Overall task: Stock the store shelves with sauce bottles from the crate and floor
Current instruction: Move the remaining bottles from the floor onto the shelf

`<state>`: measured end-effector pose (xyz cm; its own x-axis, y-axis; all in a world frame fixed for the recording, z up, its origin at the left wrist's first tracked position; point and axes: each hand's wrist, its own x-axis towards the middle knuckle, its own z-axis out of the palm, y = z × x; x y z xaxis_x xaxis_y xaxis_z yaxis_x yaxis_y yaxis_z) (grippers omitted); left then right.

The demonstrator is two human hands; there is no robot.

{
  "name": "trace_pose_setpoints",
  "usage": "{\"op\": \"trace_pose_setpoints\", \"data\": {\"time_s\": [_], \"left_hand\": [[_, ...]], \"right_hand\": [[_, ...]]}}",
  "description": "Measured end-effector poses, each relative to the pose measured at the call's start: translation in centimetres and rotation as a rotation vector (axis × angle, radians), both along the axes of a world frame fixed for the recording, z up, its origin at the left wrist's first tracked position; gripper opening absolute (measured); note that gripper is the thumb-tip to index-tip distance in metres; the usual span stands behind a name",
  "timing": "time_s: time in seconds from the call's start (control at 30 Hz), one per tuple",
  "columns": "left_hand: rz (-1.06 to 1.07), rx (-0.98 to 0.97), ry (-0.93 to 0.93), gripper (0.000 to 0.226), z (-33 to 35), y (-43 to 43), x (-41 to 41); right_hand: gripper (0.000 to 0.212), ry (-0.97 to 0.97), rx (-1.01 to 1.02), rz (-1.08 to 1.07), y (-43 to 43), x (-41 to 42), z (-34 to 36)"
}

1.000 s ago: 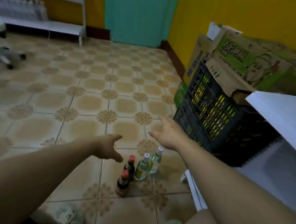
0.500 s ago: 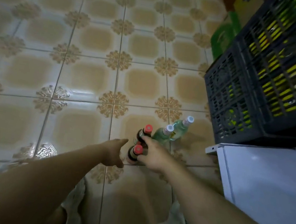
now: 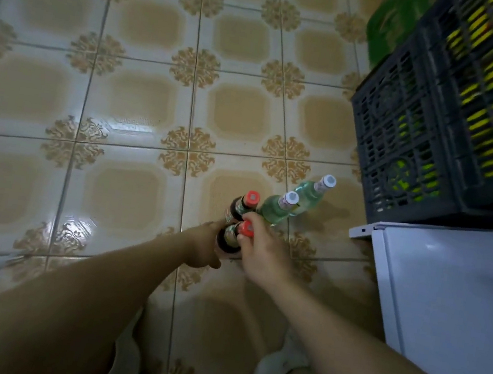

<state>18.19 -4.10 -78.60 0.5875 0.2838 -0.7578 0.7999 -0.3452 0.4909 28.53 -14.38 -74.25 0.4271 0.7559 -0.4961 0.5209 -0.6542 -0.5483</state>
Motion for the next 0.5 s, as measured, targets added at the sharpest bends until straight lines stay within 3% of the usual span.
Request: {"op": "trace_pose_setpoints", "data": {"time_s": [0.17,0.33,0.5], "left_hand": [[0.114,-0.052,-0.244,0.082,6.1,0.0,-1.3],[0.156,-0.009,-0.487,0.096,15.4,-0.9,-3.3],[0.308,-0.014,-0.757,0.092,25.9,-3.2,-5.1]], "right_hand": [[0.040,-0.046,0.318,-0.142,-0.8,-0.5,7.8],[0.039,-0.093,0.667,-0.305,-1.0,-1.1,17.4],[0.029,-0.031,1.005,-0.428,-1.0,-2.7,28.5]]}}
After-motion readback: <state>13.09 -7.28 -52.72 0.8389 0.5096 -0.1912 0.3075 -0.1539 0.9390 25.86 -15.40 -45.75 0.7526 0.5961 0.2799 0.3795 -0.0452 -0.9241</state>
